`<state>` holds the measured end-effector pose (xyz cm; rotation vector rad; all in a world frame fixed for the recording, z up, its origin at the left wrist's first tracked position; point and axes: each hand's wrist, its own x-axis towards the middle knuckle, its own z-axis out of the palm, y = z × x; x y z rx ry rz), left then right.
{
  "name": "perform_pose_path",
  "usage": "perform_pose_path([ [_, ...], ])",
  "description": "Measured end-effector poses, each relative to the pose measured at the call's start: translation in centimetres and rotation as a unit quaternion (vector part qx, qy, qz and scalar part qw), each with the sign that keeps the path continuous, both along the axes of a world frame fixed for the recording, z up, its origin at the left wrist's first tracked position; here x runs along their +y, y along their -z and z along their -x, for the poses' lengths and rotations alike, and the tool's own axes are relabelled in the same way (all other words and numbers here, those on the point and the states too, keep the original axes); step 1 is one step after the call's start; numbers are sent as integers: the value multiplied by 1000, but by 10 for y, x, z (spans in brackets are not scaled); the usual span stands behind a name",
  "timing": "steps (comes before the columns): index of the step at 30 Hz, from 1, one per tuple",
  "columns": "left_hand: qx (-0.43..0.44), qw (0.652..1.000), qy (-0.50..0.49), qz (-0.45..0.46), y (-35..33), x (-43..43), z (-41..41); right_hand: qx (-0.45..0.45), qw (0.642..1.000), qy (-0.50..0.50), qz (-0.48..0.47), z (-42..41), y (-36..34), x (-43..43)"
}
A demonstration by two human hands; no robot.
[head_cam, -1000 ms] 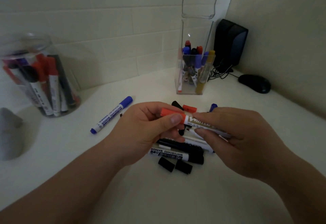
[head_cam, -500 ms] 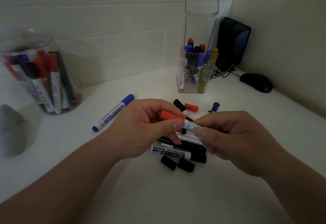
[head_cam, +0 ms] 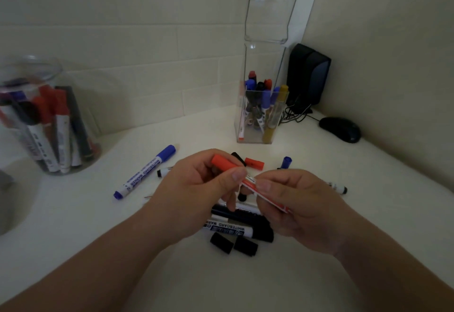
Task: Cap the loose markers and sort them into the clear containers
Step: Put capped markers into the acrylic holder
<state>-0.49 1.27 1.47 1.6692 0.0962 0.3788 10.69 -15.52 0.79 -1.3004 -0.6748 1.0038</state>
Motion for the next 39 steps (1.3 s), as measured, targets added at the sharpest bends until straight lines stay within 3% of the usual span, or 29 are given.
perform_pose_path([
  [5, 2, 1000, -7, -13, 3, 1, 1, -130, 991, 29, 30, 5, -8, -2],
  [8, 8, 999, -8, -42, 7, 2, 1, -329, 941, 28, 75, 4, -8, -5],
  [10, 3, 997, -15, -79, 8, 0, 0, -404, 911, 54, 67, 5, -6, -5],
  [13, -31, 989, -43, -141, 8, -3, -3, -396, 912, 105, 5, 12, -2, 0],
  [17, -68, 984, -123, -112, 9, 8, 0, -311, 937, 159, -33, 19, -16, 2],
  [20, -80, 965, -205, -143, 12, 27, 2, -280, 929, 237, -43, 15, -45, 2],
  [27, -23, 949, -198, -243, 19, 53, 1, -451, 794, 401, -78, -53, -121, 42],
  [30, 31, 938, -167, -301, 19, 61, 1, -496, 754, 427, -59, -91, -136, 71],
  [35, 115, 895, -90, -422, 11, 72, 7, -572, 709, 404, 82, -133, -123, 103],
  [39, 168, 869, -56, -463, 9, 73, 8, -609, 671, 383, 182, -131, -114, 100],
])
